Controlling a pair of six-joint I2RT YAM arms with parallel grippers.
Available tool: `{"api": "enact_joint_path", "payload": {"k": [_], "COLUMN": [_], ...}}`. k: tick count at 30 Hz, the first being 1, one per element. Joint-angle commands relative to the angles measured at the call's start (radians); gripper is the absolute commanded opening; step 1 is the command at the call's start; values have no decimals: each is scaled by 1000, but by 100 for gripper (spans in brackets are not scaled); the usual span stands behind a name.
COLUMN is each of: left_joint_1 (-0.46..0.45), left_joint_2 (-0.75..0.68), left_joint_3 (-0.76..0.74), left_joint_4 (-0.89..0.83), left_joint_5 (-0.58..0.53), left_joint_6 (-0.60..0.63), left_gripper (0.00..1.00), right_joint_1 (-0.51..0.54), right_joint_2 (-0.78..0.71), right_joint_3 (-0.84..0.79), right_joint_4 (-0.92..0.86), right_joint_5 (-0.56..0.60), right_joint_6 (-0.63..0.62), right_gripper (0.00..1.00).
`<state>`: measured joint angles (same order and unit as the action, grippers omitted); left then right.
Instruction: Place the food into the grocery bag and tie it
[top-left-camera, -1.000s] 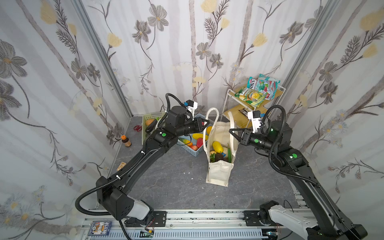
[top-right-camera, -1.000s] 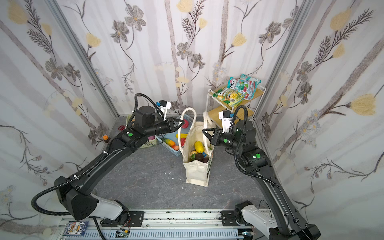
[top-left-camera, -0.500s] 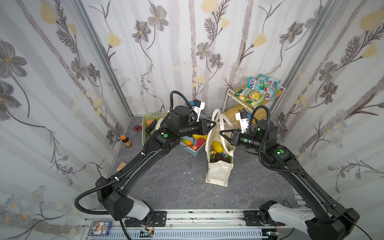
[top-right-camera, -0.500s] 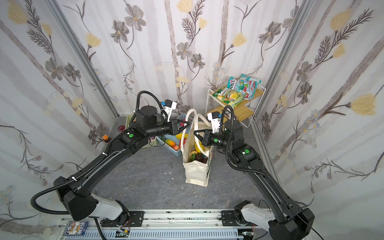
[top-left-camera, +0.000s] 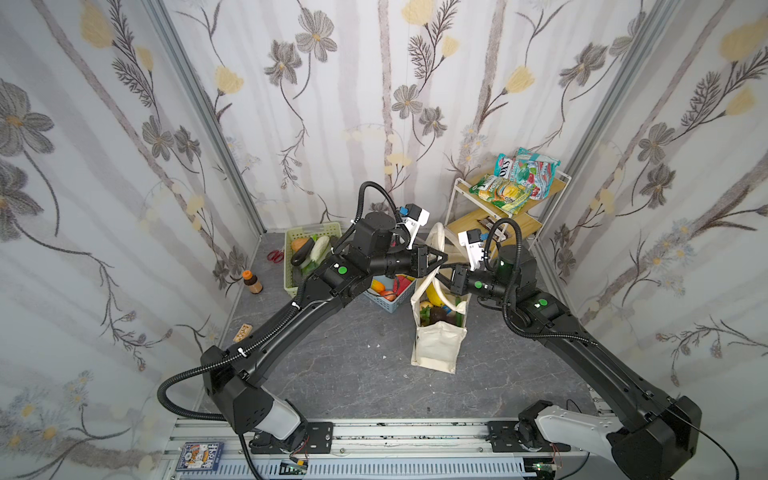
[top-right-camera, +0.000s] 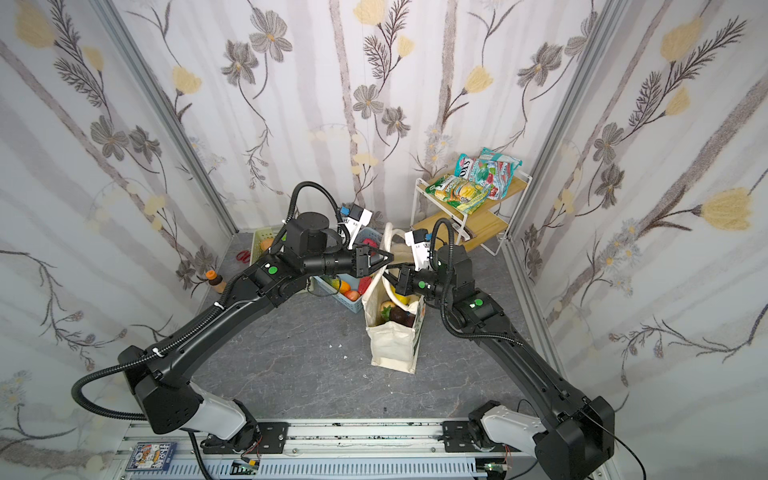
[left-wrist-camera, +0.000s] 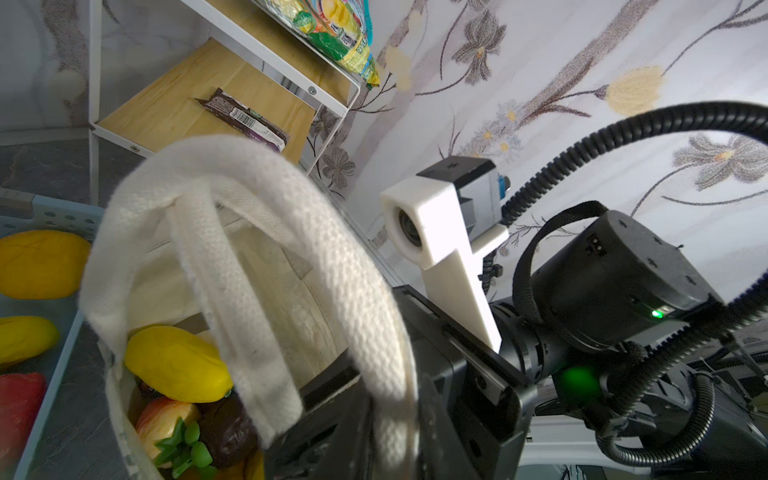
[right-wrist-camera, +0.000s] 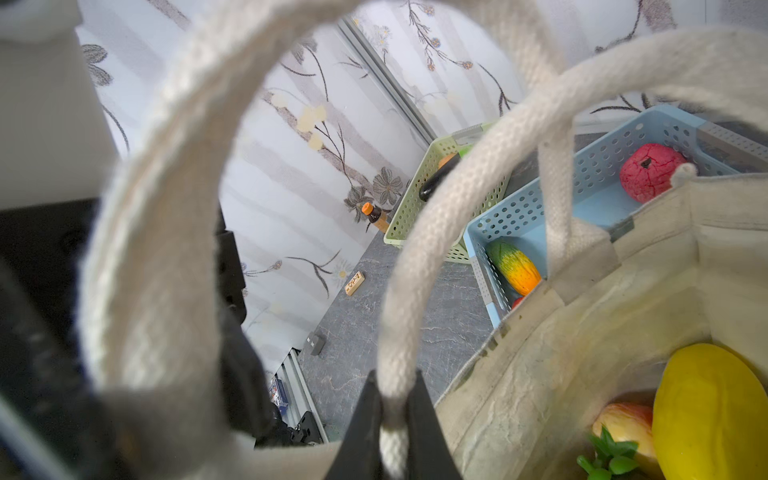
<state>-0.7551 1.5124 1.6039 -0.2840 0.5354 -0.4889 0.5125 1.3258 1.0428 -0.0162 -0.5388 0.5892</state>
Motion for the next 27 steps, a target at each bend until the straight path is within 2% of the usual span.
{"api": "enact_joint_path", "payload": {"k": [1,5,11,16,17,19,22,27], "left_joint_1": [-7,-13,-16,-18,-18,-18,-18,-18], "left_joint_2": [8,27,42,62,61,57,56,58], "left_joint_3": [22,53,79,137,142,162,187,201], "left_joint_4": [-11,-50,-91,-221,-238,-285,-336,-376], "left_joint_5": [28,29,43,-12,-23,-58,-108,-236], "left_joint_6": [18,26,42,107,121,152,186,175], "left_gripper": [24,27,32,46,51,69,70,74], "right_joint_1": [15,27,27,30,31,32,35,38], "right_joint_2": [-2,-21,-29,-29,-21,-8,6,26], "right_joint_3": [-35,-108,-184,-210,-208,-201,-199,-188], "right_joint_4": [200,338,438,532,539,535,541,528], "right_joint_5": [-20,-23,-30,-91,-104,-120,-129,-141], "right_joint_6": [-18,-21,-32,-8,-6,-5,-4,-10], "right_gripper": [12,14,15,16,16,16,16,16]}}
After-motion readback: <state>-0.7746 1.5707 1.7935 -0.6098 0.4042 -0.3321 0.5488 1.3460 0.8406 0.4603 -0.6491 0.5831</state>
